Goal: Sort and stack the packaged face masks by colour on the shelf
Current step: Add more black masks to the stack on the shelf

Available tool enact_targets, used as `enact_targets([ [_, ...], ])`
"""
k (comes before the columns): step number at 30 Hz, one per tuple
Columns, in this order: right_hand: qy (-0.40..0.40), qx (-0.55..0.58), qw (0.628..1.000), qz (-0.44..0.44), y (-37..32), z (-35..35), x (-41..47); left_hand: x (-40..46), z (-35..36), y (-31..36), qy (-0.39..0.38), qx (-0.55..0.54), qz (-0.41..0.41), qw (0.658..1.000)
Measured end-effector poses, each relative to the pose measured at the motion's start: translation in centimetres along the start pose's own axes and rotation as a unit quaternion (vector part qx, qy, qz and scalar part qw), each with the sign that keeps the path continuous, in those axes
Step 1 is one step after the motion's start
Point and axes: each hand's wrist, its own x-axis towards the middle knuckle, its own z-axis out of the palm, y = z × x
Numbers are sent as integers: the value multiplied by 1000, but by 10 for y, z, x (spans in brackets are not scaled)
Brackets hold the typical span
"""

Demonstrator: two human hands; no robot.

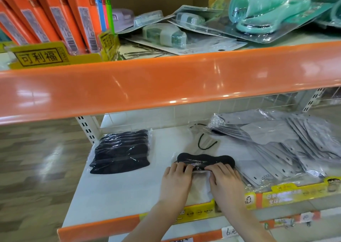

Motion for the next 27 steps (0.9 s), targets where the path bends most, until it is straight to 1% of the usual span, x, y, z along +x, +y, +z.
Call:
enact_targets([
  [3, 21, 35, 999, -13, -2, -4, 9, 8, -9, -5, 26, -4, 19, 999],
  [6, 44, 60, 996, -39, -11, -10, 26, 17, -23, -20, 75, -24, 22, 997],
  [9, 67, 67, 994, -58, -24, -12, 45, 24, -40, -45, 131, -26, 8, 991],
  [11, 61, 82, 992, -78, -34, -8, 54, 24, -51, -67, 160, -14, -11, 987],
  [13, 39, 87, 990, -99, -44, -1, 62, 20, -61, -88, 175, 6, -26, 984],
  [16, 3, 88, 989, -122, -66, 15, 71, 7, -74, -119, 173, 30, -41, 984],
  [19, -61, 92, 984, -139, -91, 27, 76, -9, -84, -143, 169, 39, -77, 982],
  [23, -151, 109, 973, -136, -122, 42, 74, -26, -91, -169, 151, 66, -116, 980],
  [27, -224, 131, 954, -153, -144, 51, 67, -40, -86, -191, 133, 76, -154, 976],
])
